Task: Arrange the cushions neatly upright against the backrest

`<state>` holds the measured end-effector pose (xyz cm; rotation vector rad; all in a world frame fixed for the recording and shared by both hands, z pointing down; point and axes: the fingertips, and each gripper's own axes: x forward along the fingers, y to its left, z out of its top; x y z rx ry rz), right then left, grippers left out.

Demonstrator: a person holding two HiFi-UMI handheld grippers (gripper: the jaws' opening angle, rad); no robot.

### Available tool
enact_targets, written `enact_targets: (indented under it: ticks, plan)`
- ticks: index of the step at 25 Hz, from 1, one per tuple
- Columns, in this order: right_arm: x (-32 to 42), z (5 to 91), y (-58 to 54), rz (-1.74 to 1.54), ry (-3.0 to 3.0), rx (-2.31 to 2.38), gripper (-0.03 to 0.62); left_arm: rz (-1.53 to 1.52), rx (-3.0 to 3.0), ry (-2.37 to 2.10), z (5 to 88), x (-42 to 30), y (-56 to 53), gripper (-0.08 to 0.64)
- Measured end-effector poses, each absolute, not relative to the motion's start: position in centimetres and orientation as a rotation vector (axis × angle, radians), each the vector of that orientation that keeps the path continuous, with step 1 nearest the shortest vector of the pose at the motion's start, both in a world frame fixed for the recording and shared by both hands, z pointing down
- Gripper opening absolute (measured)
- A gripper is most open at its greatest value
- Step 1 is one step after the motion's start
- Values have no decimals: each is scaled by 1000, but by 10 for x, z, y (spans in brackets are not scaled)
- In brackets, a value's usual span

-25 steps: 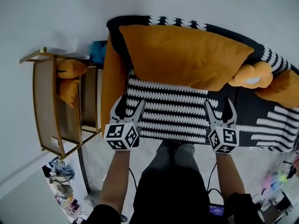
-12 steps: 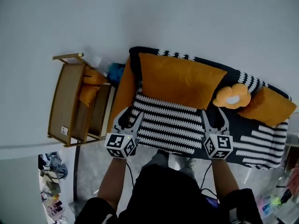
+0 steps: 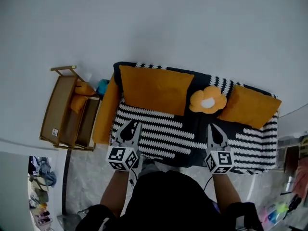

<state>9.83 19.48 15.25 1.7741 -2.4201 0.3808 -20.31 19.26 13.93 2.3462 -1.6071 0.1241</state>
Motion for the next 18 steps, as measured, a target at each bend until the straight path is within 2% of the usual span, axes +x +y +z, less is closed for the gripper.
enact_targets:
  ticks: [5,18]
  plan:
    - [128,127,221,332,-2501,1797,28,111,2461,-1590,114,-149,219,60]
    - [179,118,263,309,-2488,1897,28,109,2532,-1529,106,-95,247,60]
